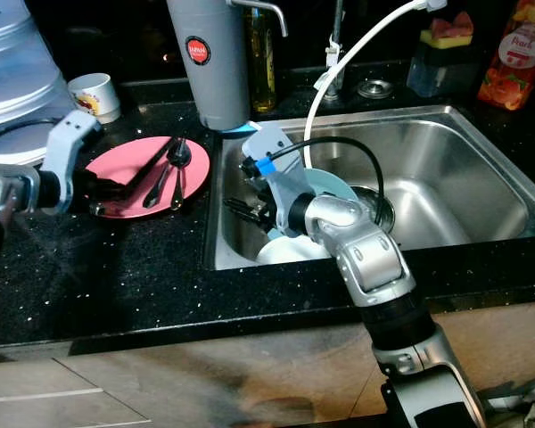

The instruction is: Kitchen organization

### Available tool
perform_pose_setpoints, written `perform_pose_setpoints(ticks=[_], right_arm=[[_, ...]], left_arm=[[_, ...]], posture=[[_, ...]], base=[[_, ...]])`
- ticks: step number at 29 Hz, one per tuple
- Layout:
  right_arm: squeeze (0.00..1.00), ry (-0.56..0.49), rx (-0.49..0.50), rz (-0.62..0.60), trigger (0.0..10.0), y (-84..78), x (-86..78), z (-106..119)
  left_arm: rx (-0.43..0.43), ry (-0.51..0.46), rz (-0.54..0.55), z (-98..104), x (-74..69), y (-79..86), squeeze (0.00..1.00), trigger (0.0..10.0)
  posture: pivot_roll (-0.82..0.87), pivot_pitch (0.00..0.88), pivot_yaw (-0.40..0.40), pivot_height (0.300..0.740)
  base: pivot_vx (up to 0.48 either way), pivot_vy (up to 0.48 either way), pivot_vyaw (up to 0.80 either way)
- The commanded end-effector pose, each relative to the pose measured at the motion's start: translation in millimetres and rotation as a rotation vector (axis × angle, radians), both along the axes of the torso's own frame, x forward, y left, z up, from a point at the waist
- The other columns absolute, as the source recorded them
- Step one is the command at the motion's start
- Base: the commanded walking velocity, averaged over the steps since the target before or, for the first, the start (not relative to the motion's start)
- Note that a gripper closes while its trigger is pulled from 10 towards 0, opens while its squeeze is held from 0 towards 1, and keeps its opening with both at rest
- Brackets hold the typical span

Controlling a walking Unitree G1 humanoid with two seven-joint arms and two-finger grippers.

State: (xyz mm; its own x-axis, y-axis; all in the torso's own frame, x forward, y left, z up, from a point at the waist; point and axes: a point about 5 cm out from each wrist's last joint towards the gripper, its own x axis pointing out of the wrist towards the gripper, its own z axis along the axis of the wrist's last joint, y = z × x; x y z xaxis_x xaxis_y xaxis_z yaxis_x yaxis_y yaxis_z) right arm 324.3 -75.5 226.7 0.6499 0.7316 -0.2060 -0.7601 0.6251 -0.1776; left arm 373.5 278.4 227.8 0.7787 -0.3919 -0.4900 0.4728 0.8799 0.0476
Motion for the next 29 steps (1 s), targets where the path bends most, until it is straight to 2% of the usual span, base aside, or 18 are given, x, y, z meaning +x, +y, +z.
perform_pose_setpoints(ticks=[1,4,5,7,8,10,12,17,18,19,20,21,23,24,25,26,27,29], right_arm=[[0.00,0.002,0.009,-0.002,10.0,0.2,-0.5,1.5],[0.00,-0.005,0.014,-0.006,10.0,-0.8,0.2,4.2],[0.00,-0.005,0.014,-0.006,10.0,-0.8,0.2,4.2],[0.00,-0.007,0.019,-0.009,10.0,-1.4,0.4,5.6],[0.00,-0.007,0.019,-0.009,10.0,-1.4,0.4,5.6],[0.00,-0.008,0.023,-0.009,10.0,-1.3,0.3,5.8],[0.00,-0.008,0.024,-0.008,10.0,-1.1,0.3,6.0],[0.00,-0.035,0.078,-0.038,10.0,0.4,3.1,13.1],[0.00,-0.047,0.103,-0.058,10.0,0.1,4.8,16.1],[0.00,-0.047,0.103,-0.058,10.0,0.1,4.8,16.1],[0.00,-0.063,0.136,-0.089,10.0,-0.9,7.3,19.9],[0.00,-0.075,0.189,-0.135,10.0,-2.5,11.1,24.6],[0.00,-0.092,0.257,-0.206,10.0,-5.6,16.4,30.1],[0.00,-0.092,0.257,-0.206,10.0,-5.6,16.4,30.1],[0.00,-0.089,0.291,-0.241,10.0,-7.0,18.4,31.7],[0.00,-0.067,0.397,-0.313,10.0,-10.1,21.7,35.9],[0.00,-0.067,0.397,-0.313,10.0,-10.1,21.7,35.9],[0.00,-0.042,0.492,-0.313,10.0,-8.1,20.9,40.3]], left_arm=[[0.001,-0.057,0.008,18.0,-0.4,5.9,0.00,0.0],[-0.019,-0.132,-0.013,42.9,-0.3,4.5,0.00,0.0],[-0.019,-0.132,-0.013,42.9,-0.3,4.5,0.00,0.0],[-0.043,-0.192,-0.037,63.0,-1.9,1.4,0.00,0.0],[-0.043,-0.192,-0.037,63.0,-1.9,1.4,0.00,0.0],[-0.084,-0.238,-0.076,76.4,-4.1,-6.6,0.00,0.0],[-0.102,-0.253,-0.095,80.9,-5.3,-10.2,0.00,0.0],[-0.186,-0.370,-0.198,93.4,-14.2,-30.2,0.00,0.0],[-0.203,-0.420,-0.214,93.8,-16.0,-33.5,0.00,0.0],[-0.203,-0.420,-0.214,93.8,-16.0,-33.5,0.00,0.0],[-0.214,-0.484,-0.232,93.8,-17.6,-37.3,0.00,0.0],[-0.244,-0.562,-0.212,92.4,-18.1,-44.4,0.00,3.8],[-0.340,-0.618,-0.154,87.1,-19.5,-56.1,0.00,1.6],[-0.340,-0.618,-0.154,87.1,-19.5,-56.1,0.00,1.6],[-0.373,-0.614,-0.149,82.7,-21.2,-61.8,0.00,0.0],[-0.404,-0.604,-0.180,70.4,-28.3,-76.8,0.00,0.0],[-0.404,-0.604,-0.180,70.4,-28.3,-76.8,0.00,0.0],[-0.446,-0.620,-0.174,59.0,-32.6,-90.4,0.00,0.0]], posture=[[0.01,0.029,0.062,0.740],[0.01,0.028,0.063,0.740],[0.01,0.028,0.063,0.740],[0.01,0.028,0.063,0.740],[0.01,0.028,0.063,0.740],[0.02,0.025,0.060,0.740],[0.02,0.025,0.060,0.740],[0.02,0.022,0.060,0.740],[0.02,0.021,0.059,0.740],[0.02,0.021,0.059,0.740],[0.03,0.020,0.058,0.740],[0.03,0.020,0.057,0.740],[0.03,0.019,0.056,0.740],[0.03,0.019,0.056,0.740],[0.03,0.019,0.056,0.740],[0.03,0.020,0.056,0.740],[0.03,0.020,0.056,0.740],[0.03,0.021,0.057,0.740]], base=[[0.000,0.000,0.00],[0.000,0.000,0.00],[0.000,0.000,0.00],[0.000,0.000,0.00],[0.000,0.000,0.00],[0.000,0.000,0.00],[0.000,0.000,0.00],[0.000,0.000,0.00],[0.000,0.000,0.00],[0.000,0.000,0.00],[0.000,0.000,0.00],[0.000,0.000,0.00],[0.000,0.000,0.00],[0.000,0.000,0.00],[0.000,0.000,0.00],[0.000,0.000,0.00],[0.000,0.000,0.00],[0.000,0.000,0.00]])
